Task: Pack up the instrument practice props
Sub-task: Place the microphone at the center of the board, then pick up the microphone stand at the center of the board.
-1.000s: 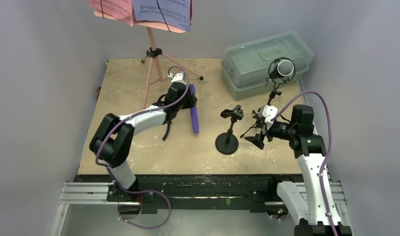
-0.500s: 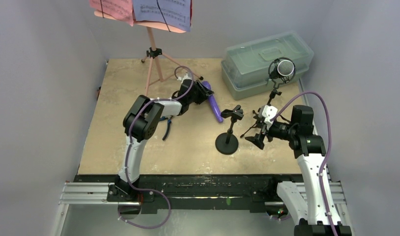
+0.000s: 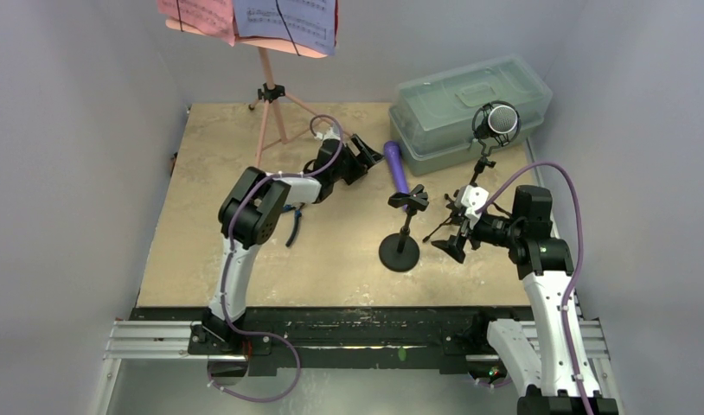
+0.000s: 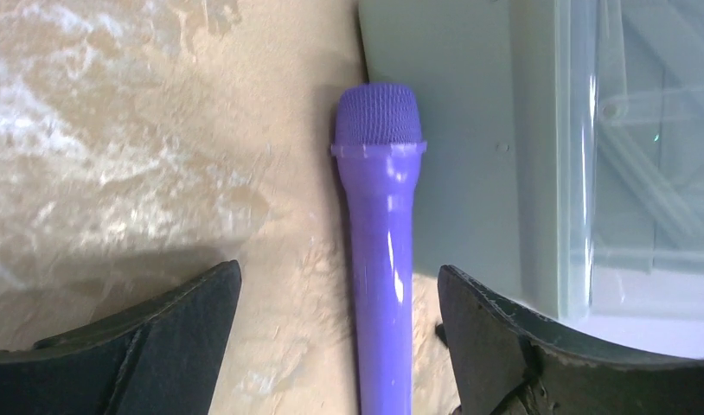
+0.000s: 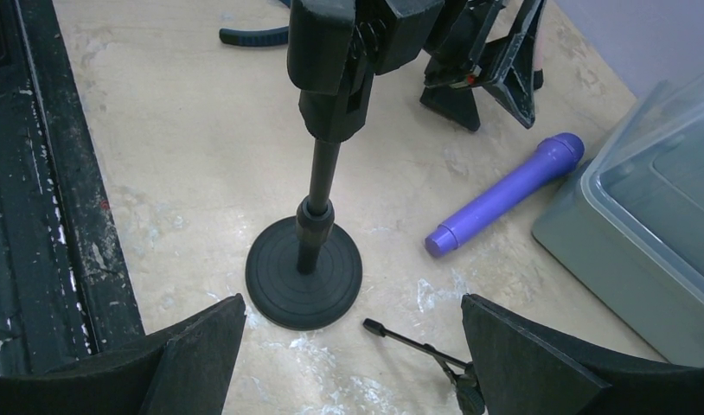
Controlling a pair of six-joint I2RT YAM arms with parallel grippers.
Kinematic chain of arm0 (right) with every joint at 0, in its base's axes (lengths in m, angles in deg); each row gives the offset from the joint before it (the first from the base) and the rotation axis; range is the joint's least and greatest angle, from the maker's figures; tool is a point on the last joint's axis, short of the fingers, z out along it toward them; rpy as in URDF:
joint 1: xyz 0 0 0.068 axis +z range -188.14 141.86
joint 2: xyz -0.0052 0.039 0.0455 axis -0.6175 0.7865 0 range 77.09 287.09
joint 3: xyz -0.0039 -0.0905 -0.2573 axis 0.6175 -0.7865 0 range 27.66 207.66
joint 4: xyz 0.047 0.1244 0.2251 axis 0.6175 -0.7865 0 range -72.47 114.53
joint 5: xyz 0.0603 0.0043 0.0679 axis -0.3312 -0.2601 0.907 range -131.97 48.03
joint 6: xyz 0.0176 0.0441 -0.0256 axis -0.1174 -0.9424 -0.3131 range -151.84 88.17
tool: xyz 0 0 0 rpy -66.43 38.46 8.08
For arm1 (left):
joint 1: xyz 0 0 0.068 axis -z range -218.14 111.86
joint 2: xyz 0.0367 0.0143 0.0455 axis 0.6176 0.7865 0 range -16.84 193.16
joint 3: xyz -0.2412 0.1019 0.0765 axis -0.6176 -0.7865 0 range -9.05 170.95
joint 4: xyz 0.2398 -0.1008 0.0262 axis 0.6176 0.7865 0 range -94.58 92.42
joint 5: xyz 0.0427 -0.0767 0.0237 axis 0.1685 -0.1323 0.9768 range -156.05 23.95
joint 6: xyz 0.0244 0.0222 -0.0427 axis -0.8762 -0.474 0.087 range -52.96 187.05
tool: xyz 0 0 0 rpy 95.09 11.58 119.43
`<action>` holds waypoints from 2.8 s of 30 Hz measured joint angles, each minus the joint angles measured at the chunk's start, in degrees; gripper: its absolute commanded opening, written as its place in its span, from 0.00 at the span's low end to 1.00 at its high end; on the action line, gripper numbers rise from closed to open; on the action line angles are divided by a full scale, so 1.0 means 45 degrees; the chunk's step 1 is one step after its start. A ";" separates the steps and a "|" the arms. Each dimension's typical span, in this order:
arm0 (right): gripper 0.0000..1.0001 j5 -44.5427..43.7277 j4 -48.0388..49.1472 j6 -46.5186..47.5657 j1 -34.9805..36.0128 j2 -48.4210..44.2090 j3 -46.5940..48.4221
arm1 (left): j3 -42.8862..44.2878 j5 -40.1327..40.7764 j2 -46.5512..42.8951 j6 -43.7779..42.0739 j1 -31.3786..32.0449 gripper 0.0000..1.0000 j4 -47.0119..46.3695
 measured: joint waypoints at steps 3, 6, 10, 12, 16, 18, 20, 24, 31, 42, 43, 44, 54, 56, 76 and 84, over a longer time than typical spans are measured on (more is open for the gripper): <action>0.99 0.0000 0.0000 0.0000 -0.0010 0.0000 -0.0005 | -0.0889 -0.0321 -0.0656 -0.0743 0.0000 0.84 -0.0097; 0.99 -0.0005 0.0000 0.0000 -0.0049 0.0000 -0.0005 | -0.2011 -0.0709 -0.1622 -0.1496 0.0005 0.84 -0.0398; 0.99 -0.0005 0.0000 0.0005 -0.0053 0.0000 -0.0010 | -0.4138 -0.1394 -0.3502 -0.2506 0.0005 0.84 -0.1326; 0.99 0.0000 0.0000 0.0005 -0.0053 0.0005 -0.0010 | -0.5139 -0.1695 -0.4439 -0.2914 0.0005 0.84 -0.1807; 0.99 0.0000 0.0005 0.0005 -0.0058 0.0005 -0.0034 | -0.7538 -0.2244 -0.6664 -0.3536 0.0005 0.85 -0.2929; 0.99 0.0000 0.0015 0.0010 -0.0058 0.0005 -0.0083 | -0.8859 -0.2472 -0.7815 -0.3755 0.0005 0.85 -0.3735; 0.99 0.0000 0.0010 0.0015 -0.0058 0.0010 -0.0175 | -1.0176 -0.2705 -0.8932 -0.3949 0.0005 0.86 -0.4493; 0.99 0.0015 0.0024 0.0058 -0.0063 0.0024 -0.0272 | -1.2551 -0.3138 -1.0870 -0.4318 0.0107 0.92 -0.6096; 0.99 0.0092 0.0044 0.0403 -0.0083 0.0034 -0.0505 | -1.4372 -0.2832 -1.3138 -0.6853 0.2234 1.00 -0.7703; 0.99 0.0695 -0.0121 0.1603 -0.0160 0.0034 -0.0835 | -1.3551 -0.2720 -1.0661 -0.9806 0.3351 1.00 -1.0040; 0.99 0.0704 -0.0131 0.1666 -0.0165 0.0034 -0.0840 | -1.3250 -0.2749 -1.0234 -0.9976 0.3424 1.00 -1.0219; 0.99 0.0709 -0.0136 0.1715 -0.0189 0.0034 -0.0840 | -1.3007 -0.2778 -0.9908 -1.0074 0.3497 0.99 -1.0336; 0.99 0.0748 -0.0194 0.2055 -0.0223 0.0024 -0.0845 | -1.0676 -0.3424 -0.7223 -1.1026 0.4201 0.86 -1.1429; 0.99 0.0753 -0.0199 0.2098 -0.0223 0.0019 -0.0869 | -1.0268 -0.3589 -0.6892 -1.1016 0.4240 0.82 -1.1468; 0.99 0.0967 -0.0209 0.2268 -0.0223 0.0005 -0.0976 | -0.8874 -0.4187 -0.5610 -1.0535 0.4818 0.08 -1.1856; 0.99 0.1282 -0.0437 0.2273 -0.0223 0.0010 -0.0976 | -0.8976 -0.3546 -0.5897 -1.0292 0.4838 0.00 -1.1730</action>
